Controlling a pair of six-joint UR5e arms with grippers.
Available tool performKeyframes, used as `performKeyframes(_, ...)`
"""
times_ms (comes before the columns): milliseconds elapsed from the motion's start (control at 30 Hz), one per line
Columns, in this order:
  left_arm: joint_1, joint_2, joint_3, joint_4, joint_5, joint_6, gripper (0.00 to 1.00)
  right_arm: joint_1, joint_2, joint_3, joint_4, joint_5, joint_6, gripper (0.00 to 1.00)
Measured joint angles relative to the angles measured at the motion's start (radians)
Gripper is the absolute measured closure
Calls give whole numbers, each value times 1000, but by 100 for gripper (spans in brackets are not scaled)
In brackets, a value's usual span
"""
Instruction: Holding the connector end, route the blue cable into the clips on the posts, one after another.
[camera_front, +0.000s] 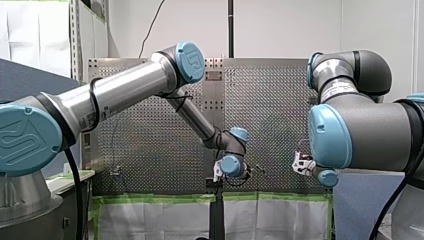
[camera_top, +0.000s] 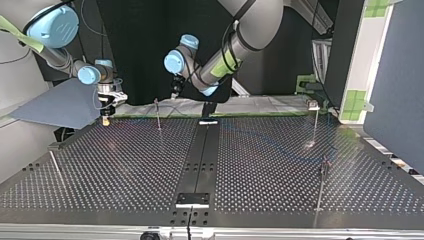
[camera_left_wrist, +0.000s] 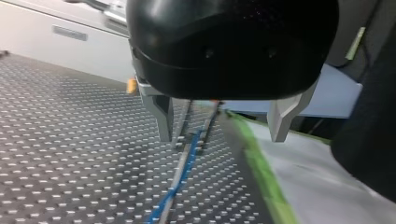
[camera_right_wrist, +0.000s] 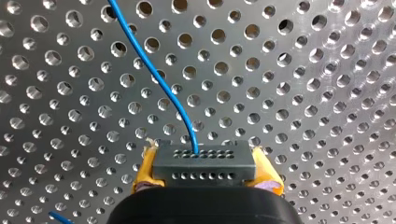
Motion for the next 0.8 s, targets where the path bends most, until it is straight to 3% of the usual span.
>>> performKeyframes(367, 8, 104, -104, 103, -16, -64, 1, 0, 0, 0, 1, 0, 0, 100)
performKeyframes(800, 38, 247, -247, 246, -69, -145, 1, 8, 0, 0, 0, 0, 0, 100)
